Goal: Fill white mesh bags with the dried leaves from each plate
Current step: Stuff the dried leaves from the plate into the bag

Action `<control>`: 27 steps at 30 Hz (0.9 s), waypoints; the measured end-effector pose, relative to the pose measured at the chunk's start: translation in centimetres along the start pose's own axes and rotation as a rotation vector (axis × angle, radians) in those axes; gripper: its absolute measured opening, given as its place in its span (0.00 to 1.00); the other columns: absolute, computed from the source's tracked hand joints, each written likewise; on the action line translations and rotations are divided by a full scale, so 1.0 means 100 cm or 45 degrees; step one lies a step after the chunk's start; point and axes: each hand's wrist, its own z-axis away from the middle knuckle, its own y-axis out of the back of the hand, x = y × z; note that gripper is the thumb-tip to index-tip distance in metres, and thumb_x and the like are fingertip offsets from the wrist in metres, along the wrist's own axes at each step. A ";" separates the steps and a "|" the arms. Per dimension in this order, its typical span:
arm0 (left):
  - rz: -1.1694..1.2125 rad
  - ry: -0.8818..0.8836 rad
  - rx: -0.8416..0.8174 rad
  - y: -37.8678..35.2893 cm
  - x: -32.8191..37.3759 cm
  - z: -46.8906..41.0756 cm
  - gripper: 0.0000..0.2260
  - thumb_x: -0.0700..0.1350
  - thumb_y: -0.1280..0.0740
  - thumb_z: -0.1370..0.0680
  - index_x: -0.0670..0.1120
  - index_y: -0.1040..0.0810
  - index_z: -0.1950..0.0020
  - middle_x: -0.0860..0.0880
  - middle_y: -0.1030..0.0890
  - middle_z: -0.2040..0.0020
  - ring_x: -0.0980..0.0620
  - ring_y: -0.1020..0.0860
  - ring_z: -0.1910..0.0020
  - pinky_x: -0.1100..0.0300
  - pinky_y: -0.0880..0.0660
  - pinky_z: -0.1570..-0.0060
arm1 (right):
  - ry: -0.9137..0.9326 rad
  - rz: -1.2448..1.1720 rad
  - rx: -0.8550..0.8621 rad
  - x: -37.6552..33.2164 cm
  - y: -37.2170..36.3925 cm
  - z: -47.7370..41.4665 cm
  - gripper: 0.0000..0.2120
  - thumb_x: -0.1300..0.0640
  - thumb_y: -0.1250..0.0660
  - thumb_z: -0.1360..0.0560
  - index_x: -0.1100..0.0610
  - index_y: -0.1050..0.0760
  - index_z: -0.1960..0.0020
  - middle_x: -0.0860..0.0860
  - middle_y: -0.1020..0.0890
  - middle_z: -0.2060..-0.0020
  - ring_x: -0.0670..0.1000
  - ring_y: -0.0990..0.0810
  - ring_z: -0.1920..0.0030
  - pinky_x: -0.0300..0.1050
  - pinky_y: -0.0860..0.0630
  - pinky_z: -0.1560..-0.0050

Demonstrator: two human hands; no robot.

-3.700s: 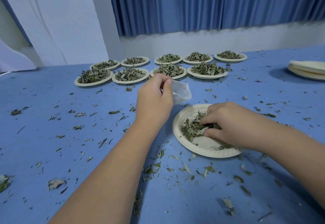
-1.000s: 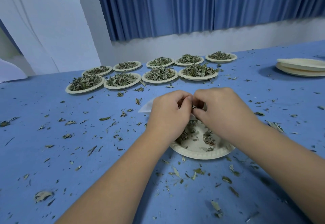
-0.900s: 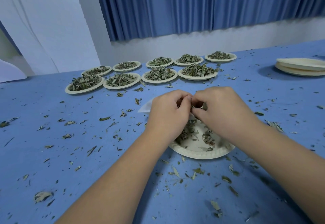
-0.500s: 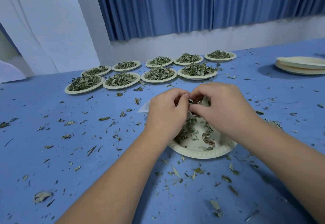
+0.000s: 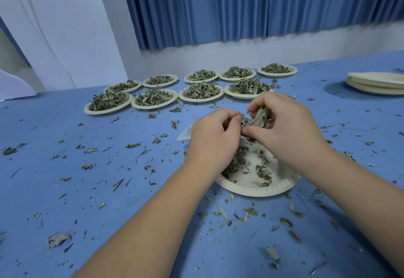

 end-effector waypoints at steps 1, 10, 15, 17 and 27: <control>0.017 0.011 -0.002 -0.001 0.000 0.000 0.08 0.44 0.35 0.21 0.52 0.17 0.55 0.61 0.22 0.71 0.63 0.26 0.70 0.68 0.31 0.68 | 0.003 0.007 0.020 0.000 -0.003 0.000 0.14 0.55 0.24 0.34 0.47 0.26 0.54 0.38 0.26 0.61 0.34 0.28 0.59 0.24 0.35 0.59; 0.103 0.090 0.010 0.000 0.003 0.000 0.08 0.44 0.35 0.21 0.49 0.15 0.53 0.52 0.17 0.63 0.51 0.18 0.60 0.51 0.20 0.54 | 0.122 0.104 0.057 0.002 -0.005 0.001 0.10 0.53 0.25 0.32 0.50 0.20 0.51 0.38 0.26 0.65 0.43 0.30 0.64 0.40 0.33 0.60; 0.171 0.130 -0.002 0.001 0.000 -0.001 0.08 0.44 0.35 0.20 0.49 0.16 0.53 0.46 0.16 0.61 0.44 0.16 0.59 0.43 0.20 0.52 | 0.045 0.002 -0.087 0.005 0.001 -0.001 0.10 0.54 0.26 0.30 0.49 0.18 0.49 0.42 0.23 0.61 0.39 0.27 0.62 0.26 0.35 0.62; 0.200 0.145 0.015 0.001 -0.001 -0.002 0.08 0.44 0.35 0.21 0.50 0.16 0.53 0.47 0.16 0.62 0.44 0.16 0.60 0.43 0.20 0.51 | 0.018 -0.010 -0.122 0.006 0.003 -0.001 0.11 0.55 0.27 0.29 0.48 0.18 0.47 0.42 0.23 0.59 0.35 0.27 0.61 0.23 0.36 0.61; 0.202 0.119 0.005 0.001 -0.001 -0.003 0.07 0.45 0.35 0.21 0.51 0.16 0.53 0.58 0.22 0.70 0.46 0.17 0.60 0.44 0.20 0.52 | -0.019 -0.117 -0.052 0.003 0.003 0.001 0.15 0.60 0.26 0.30 0.46 0.24 0.48 0.41 0.22 0.64 0.39 0.23 0.62 0.27 0.30 0.60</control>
